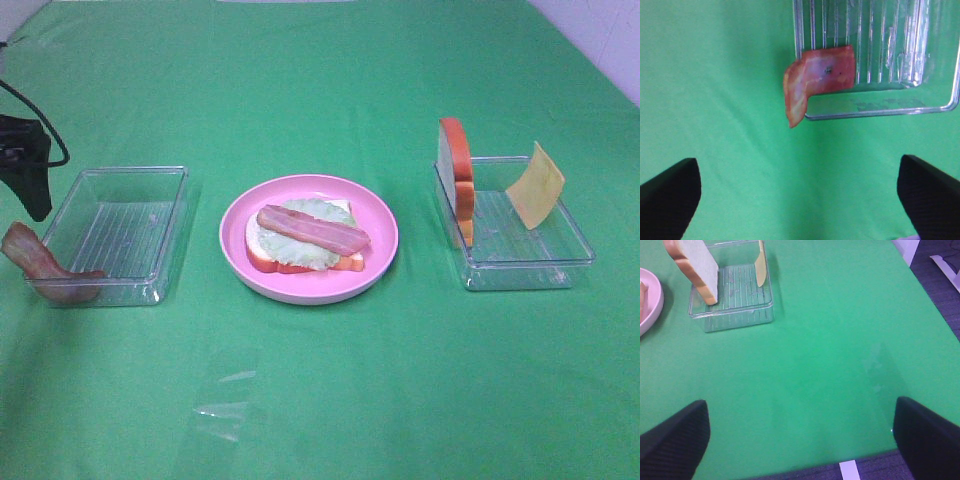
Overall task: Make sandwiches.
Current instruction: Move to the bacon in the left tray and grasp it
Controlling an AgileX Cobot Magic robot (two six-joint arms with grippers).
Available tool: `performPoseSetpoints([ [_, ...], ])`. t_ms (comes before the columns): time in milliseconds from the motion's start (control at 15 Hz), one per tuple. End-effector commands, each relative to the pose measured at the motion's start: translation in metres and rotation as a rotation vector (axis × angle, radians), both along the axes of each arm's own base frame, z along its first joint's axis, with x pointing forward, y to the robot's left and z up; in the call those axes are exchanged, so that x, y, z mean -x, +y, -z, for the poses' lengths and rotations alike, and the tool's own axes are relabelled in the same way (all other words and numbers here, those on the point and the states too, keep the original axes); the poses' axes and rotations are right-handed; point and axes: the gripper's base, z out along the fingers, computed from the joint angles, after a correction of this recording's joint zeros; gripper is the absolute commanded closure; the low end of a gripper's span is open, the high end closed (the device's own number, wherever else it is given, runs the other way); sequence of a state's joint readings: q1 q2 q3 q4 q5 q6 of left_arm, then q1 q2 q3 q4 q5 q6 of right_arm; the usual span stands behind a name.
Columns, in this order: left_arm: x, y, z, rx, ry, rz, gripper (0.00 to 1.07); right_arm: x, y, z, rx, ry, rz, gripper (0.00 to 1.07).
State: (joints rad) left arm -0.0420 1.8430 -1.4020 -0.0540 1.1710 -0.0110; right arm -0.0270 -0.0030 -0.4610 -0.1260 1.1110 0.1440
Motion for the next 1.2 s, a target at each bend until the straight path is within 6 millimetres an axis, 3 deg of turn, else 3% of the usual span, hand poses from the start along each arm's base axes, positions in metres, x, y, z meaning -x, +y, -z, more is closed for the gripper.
performPoseSetpoints([
  [67, -0.006, 0.0, 0.024, 0.01, 0.045, 0.007, 0.09, 0.003, 0.0, 0.002, 0.001, -0.015, 0.0, 0.11],
  [267, -0.015, 0.0, 0.045, 0.008, 0.043, 0.033, 0.12, 0.003, 0.0, 0.002, 0.001, -0.015, 0.0, 0.11],
  [600, -0.017, -0.001, 0.051, 0.007, 0.049, 0.039, 0.21, 0.003, 0.0, 0.002, 0.001, -0.015, 0.0, 0.11],
  [933, -0.018, -0.001, 0.057, 0.007, 0.068, 0.053, 0.42, 0.003, 0.0, 0.002, 0.001, -0.015, 0.0, 0.11],
  [1200, -0.018, -0.001, 0.057, 0.007, 0.068, 0.05, 0.68, 0.003, 0.0, 0.002, 0.001, -0.015, 0.0, 0.11],
])
